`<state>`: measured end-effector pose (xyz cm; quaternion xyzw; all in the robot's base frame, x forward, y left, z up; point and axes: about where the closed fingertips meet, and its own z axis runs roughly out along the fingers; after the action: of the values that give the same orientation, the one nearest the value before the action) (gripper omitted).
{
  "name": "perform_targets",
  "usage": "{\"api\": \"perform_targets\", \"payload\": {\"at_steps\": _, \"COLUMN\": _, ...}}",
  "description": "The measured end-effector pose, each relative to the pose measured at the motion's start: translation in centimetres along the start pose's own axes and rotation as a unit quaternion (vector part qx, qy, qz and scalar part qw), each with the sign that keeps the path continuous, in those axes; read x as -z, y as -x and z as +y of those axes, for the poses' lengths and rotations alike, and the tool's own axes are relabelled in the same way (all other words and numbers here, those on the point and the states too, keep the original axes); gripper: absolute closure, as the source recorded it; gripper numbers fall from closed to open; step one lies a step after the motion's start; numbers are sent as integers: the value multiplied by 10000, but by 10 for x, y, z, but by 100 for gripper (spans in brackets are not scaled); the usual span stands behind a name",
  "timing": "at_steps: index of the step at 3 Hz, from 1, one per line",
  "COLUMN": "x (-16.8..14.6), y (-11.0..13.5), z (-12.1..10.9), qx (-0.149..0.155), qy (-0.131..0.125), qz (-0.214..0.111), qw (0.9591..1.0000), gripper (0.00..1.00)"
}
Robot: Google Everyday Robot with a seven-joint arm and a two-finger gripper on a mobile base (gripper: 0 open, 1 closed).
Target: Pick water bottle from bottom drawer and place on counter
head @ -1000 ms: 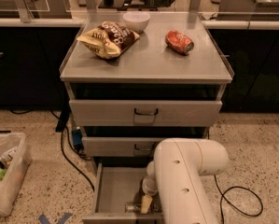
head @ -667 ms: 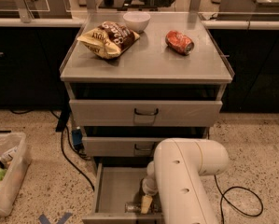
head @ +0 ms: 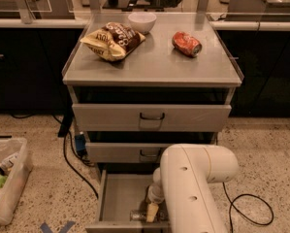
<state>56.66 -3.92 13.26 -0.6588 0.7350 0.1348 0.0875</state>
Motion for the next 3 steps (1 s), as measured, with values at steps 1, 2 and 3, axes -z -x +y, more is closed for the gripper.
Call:
{"api": "perform_targets", "payload": {"at_steps": 1, "x": 0, "y": 0, "z": 0, "qx": 0, "qy": 0, "qz": 0, "qw": 10000, "gripper": 89}}
{"api": "perform_targets", "payload": {"at_steps": 2, "x": 9, "y": 3, "z": 1, "qx": 1, "qy": 1, "qz": 0, "qw": 10000, "gripper": 100}}
{"api": "perform_targets", "payload": {"at_steps": 3, "x": 14, "y": 4, "z": 2, "qx": 1, "qy": 1, "qz": 0, "qw": 10000, "gripper": 100}}
